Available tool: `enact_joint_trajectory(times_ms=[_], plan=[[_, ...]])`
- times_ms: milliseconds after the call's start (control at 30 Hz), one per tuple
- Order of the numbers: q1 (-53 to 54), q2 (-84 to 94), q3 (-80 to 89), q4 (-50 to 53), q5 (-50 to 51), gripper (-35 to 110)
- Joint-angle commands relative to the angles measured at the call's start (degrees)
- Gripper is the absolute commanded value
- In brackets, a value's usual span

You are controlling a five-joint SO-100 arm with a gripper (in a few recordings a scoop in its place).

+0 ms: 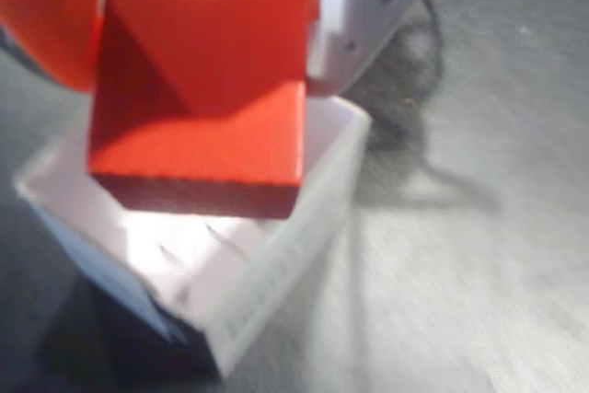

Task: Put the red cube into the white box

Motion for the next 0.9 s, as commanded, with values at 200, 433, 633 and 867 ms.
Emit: enact_joint_trajectory(times_ms=[200, 433, 633, 867], plan=[[6.9, 0.5, 0.5, 0.0, -7.6, 0], [6.4, 0.4, 0.7, -0.6, -9.5, 11], [5.4, 0.4, 0.4, -0.5, -10.6, 21], [4.6, 0.4, -0.3, -1.0, -13.0, 23]])
